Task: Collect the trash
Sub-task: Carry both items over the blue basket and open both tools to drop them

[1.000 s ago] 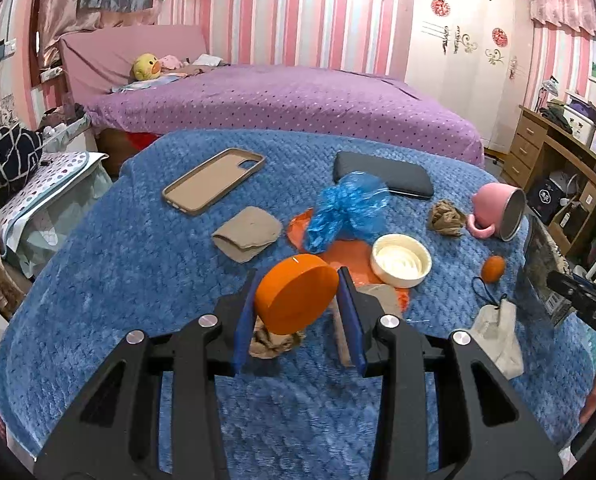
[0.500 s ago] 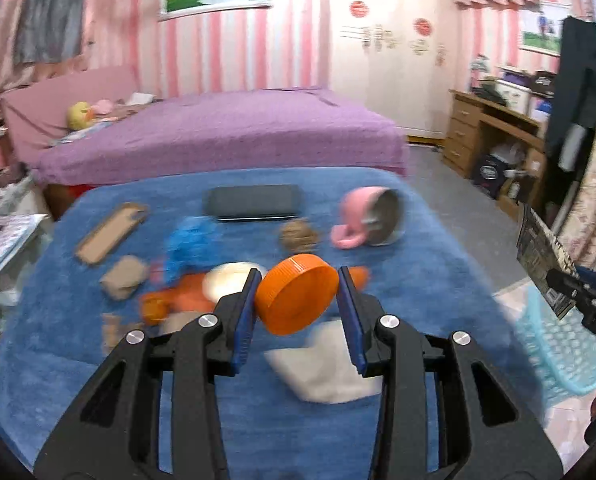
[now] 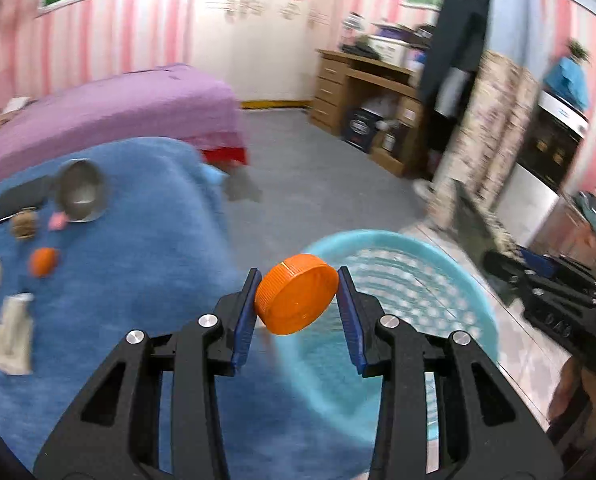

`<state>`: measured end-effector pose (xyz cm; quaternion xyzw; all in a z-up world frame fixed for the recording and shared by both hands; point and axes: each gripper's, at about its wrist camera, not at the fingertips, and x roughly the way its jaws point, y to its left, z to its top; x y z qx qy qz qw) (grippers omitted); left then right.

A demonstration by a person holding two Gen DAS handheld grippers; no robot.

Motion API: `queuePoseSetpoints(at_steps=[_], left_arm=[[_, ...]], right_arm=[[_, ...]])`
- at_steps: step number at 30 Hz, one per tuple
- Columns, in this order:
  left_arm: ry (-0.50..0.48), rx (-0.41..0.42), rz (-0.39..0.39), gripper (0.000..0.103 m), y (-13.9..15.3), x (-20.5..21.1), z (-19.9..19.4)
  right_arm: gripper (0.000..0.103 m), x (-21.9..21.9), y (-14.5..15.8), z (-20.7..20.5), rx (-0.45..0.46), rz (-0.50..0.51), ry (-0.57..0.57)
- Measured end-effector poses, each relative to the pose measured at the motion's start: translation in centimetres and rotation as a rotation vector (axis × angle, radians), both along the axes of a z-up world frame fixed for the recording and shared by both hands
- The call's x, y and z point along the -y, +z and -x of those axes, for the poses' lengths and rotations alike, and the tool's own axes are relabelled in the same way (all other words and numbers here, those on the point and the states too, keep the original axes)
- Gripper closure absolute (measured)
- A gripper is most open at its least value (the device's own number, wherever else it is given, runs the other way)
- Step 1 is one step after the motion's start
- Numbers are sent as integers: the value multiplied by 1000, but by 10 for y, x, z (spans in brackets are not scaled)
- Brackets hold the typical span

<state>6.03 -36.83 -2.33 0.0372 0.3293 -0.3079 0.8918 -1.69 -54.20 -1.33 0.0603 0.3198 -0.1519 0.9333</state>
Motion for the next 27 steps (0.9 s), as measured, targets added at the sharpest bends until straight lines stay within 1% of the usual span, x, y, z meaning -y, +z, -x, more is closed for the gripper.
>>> queuePoseSetpoints(at_steps=[2,4,6,7,8,10,12,13,15,18,19,21,24,25,26,27], left_arm=[[-30,-5,-13,66,-7,22,5],[-53,-37,-16,66,-17,37,3],[-49,-59,-21,47,-25,44,-2],[-42,-68,-25,29,-29,44,-7],[-34,-75,-28,24,-31,44,-10],[-13,-81,-31,22,-33,38,-17],[11,-74,-29,17,-30,28,-23],[29,-61,-26,13,-27,21,-26],[56,-19,-30,9,-20,12,-26],[76,42,-60,7,-11,-2,-27],[83,50,-63,6,-9,-7,-28],[98,52,-62,6,-5,-21,-30],[122,50,-62,6,-1,-37,-34],[129,46,-59,6,0,-42,-36],[135,42,-57,6,1,-46,-38],[144,39,-57,6,2,-52,-40]], right_arm=[[71,5,-5,1,-5,-4,-11],[71,12,-9,4,1,-21,-22],[71,15,-12,6,5,-33,-28],[71,16,-14,6,6,-37,-28],[71,17,-15,6,7,-39,-26],[71,16,-17,6,10,-40,-19],[71,14,-18,6,13,-38,-15],[71,12,-18,5,15,-39,-12],[70,7,-20,3,14,-42,-4],[70,5,-26,-2,7,-34,1],[70,2,-28,-7,5,-36,2],[70,-1,-31,-11,6,-36,2],[69,-8,-35,-22,3,-7,-7],[63,-10,-36,-25,-3,11,-19],[43,-12,-39,-27,-10,24,-34],[32,-14,-40,-28,-11,37,-50]])
